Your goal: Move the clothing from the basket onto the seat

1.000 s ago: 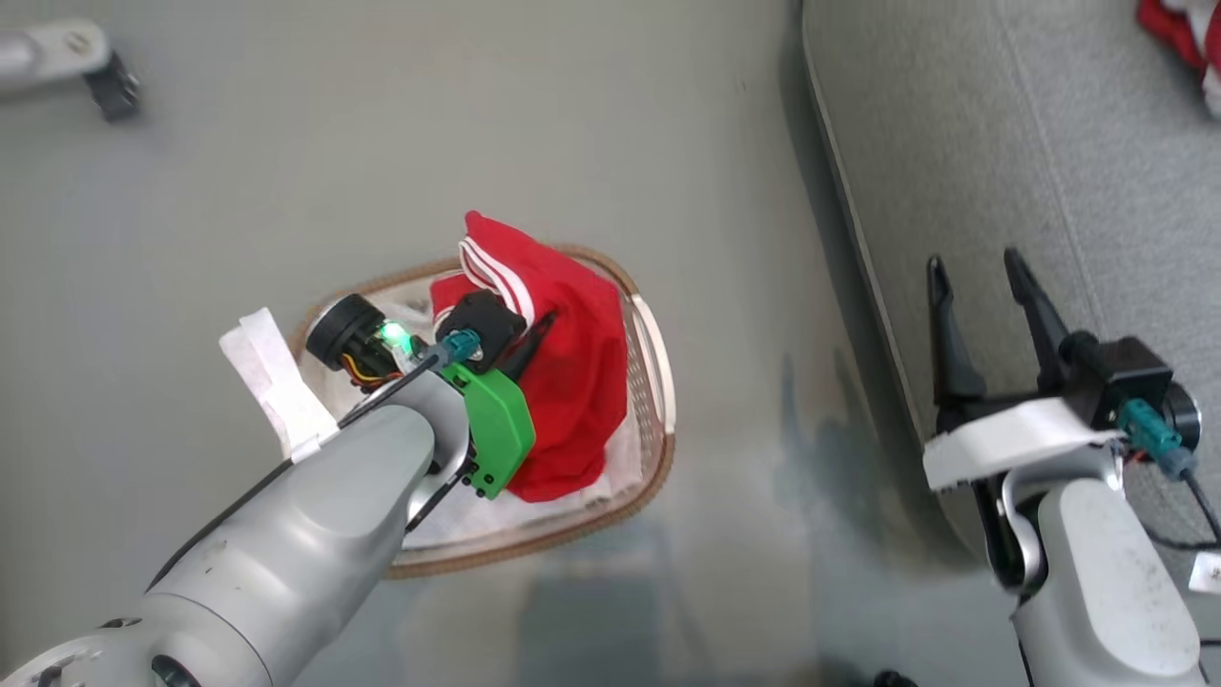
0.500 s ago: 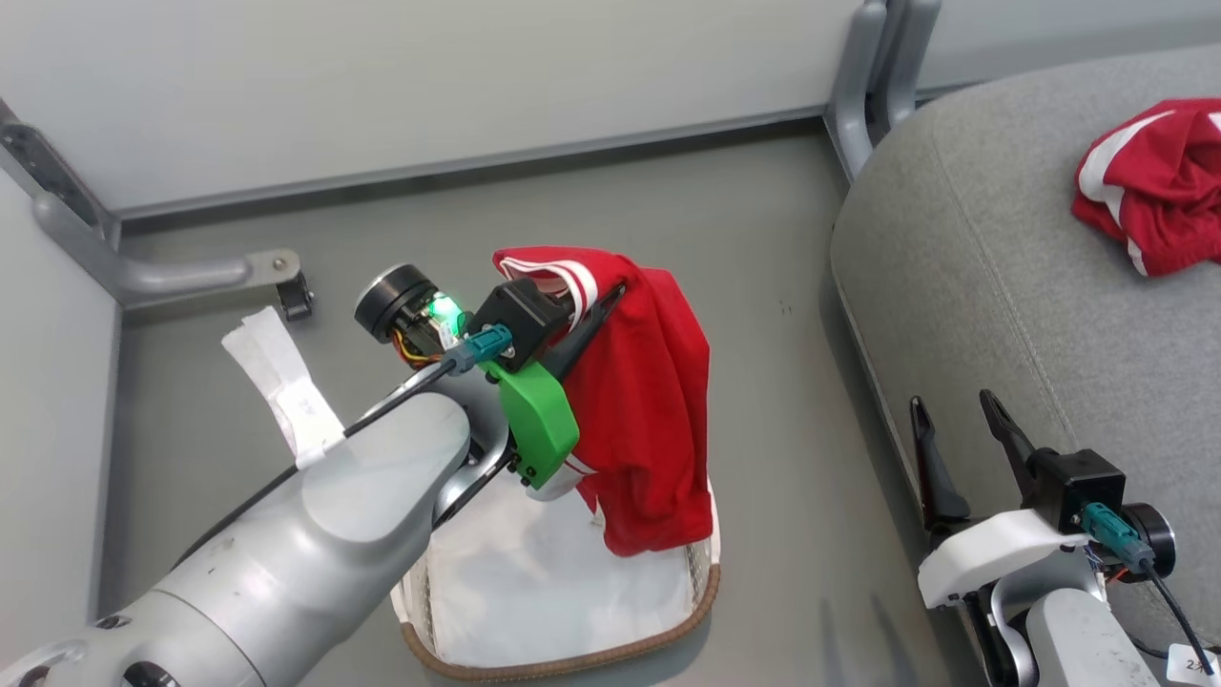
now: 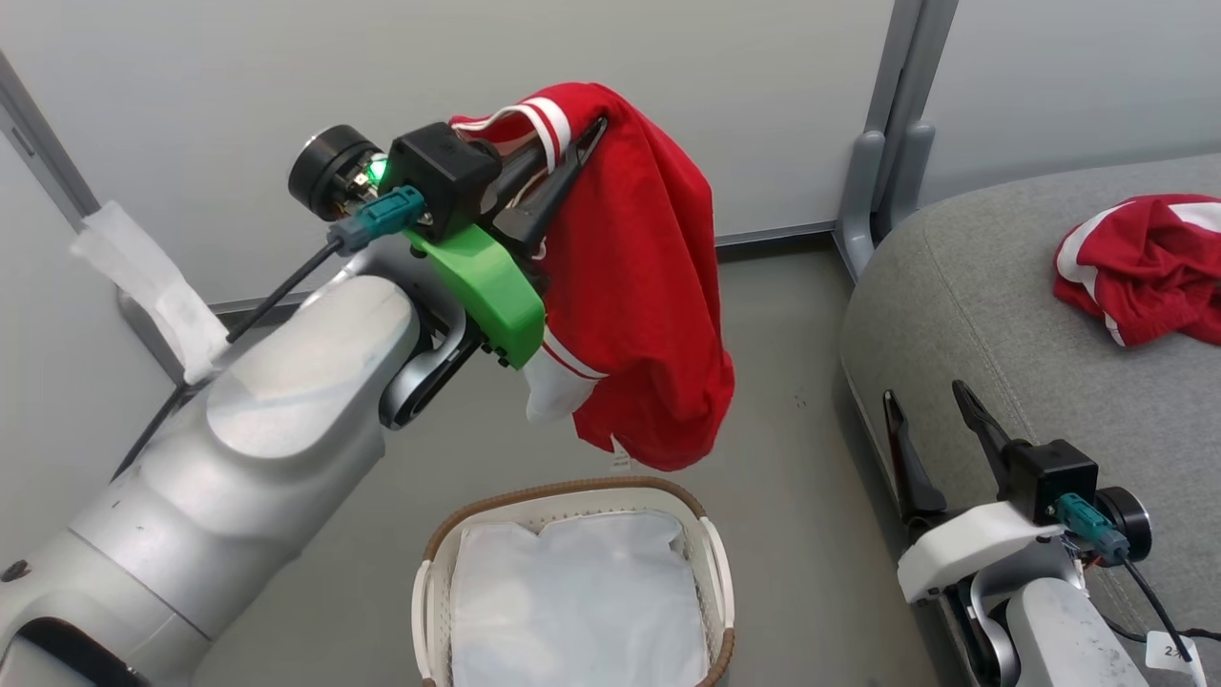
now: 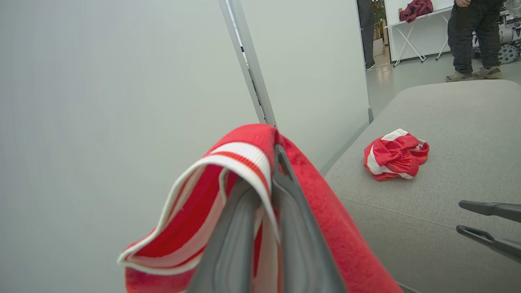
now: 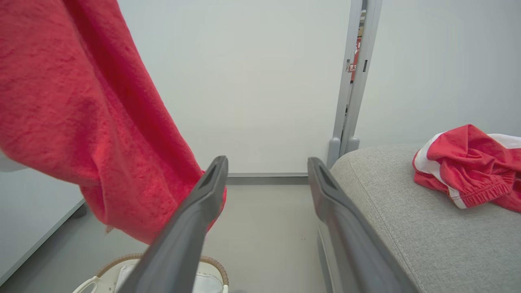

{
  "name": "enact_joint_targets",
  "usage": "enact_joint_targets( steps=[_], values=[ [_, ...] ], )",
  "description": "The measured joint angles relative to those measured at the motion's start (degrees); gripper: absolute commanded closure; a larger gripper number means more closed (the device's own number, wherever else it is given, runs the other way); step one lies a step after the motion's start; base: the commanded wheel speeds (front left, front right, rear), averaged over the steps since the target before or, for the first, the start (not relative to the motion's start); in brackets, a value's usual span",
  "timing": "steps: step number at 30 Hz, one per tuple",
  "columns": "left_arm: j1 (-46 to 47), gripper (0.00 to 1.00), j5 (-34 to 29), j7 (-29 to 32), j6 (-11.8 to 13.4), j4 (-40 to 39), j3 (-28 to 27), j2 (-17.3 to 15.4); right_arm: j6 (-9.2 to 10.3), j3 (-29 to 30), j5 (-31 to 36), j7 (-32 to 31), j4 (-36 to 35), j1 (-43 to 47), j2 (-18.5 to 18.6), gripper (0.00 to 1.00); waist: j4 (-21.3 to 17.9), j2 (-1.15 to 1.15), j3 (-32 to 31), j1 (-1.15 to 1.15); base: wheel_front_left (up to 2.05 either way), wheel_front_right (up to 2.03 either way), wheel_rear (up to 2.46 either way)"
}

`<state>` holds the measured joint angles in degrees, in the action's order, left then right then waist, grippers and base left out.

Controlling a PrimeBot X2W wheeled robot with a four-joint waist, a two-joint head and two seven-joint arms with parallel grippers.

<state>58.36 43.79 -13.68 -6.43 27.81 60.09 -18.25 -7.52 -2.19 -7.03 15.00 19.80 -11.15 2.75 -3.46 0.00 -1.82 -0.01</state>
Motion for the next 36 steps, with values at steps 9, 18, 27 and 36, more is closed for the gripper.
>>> enact_joint_targets(
  steps=[9,18,27,36],
  values=[
    [2.4,1.00,0.1,1.9,0.7,-2.7,-0.5,-1.5,0.00,-2.4,-0.4,0.0,0.0,-1.3,0.0,0.00,-0.5,0.00,-0.2,0.00,0.00,0.00,0.00],
    [2.7,1.00,0.2,2.6,1.5,-4.2,-0.4,-1.9,0.00,-4.9,-1.1,0.0,-0.5,-1.4,0.0,0.00,-0.5,0.00,-0.4,0.00,0.00,0.00,0.00],
    [3.1,1.00,0.3,3.3,2.0,-5.2,-0.2,-1.9,0.00,-15.5,-2.7,0.0,-2.7,-2.5,0.0,0.00,-0.6,0.00,0.0,0.00,0.00,0.00,0.00],
    [4.5,1.00,0.5,4.0,2.3,-5.3,0.3,-0.7,0.00,-23.4,-2.3,0.0,2.1,-10.2,0.0,0.00,-0.2,0.00,0.4,0.01,0.00,0.00,0.00]
  ],
)
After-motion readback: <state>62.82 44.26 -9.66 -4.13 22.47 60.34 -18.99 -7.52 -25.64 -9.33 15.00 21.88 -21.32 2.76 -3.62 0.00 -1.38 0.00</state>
